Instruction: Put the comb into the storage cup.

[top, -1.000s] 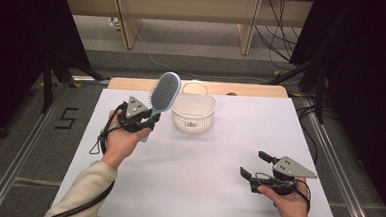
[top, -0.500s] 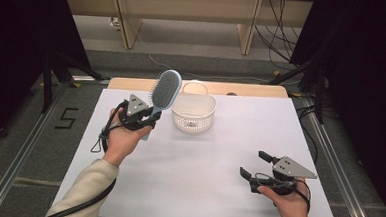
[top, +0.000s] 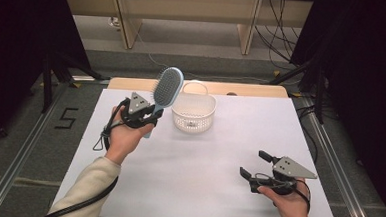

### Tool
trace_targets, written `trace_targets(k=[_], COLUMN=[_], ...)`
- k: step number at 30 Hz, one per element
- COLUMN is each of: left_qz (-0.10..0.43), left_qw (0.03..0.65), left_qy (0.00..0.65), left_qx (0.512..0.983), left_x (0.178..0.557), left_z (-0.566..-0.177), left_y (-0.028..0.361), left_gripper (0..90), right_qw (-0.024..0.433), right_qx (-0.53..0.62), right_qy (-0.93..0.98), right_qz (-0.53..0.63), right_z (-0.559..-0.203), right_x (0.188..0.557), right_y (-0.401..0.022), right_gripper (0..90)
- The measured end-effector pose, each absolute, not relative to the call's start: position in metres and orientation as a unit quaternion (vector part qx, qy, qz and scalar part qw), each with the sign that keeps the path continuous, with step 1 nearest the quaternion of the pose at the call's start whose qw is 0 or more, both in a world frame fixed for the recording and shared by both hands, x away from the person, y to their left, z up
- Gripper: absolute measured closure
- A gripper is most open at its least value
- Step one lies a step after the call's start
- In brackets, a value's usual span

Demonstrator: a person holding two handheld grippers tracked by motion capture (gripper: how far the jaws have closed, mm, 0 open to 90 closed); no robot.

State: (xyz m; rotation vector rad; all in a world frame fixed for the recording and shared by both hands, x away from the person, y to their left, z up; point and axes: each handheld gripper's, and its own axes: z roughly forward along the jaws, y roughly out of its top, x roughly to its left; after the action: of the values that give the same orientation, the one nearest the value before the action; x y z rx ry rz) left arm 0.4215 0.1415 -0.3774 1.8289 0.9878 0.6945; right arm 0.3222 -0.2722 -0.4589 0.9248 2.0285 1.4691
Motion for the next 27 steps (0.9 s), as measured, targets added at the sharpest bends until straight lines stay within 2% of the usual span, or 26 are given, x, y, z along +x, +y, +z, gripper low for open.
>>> trace_targets(k=[27], left_qz=[0.288], left_qw=[0.466], left_qy=[0.395], left_qx=[0.737], left_x=[0.434], left_z=[-0.367], left_y=[0.133], left_gripper=[69.6], right_qw=[0.228], right_qx=[0.337], right_qy=[0.739], right_qz=[0.537], right_z=[-0.460], right_x=[0.323], right_y=[-0.272], right_gripper=[11.7])
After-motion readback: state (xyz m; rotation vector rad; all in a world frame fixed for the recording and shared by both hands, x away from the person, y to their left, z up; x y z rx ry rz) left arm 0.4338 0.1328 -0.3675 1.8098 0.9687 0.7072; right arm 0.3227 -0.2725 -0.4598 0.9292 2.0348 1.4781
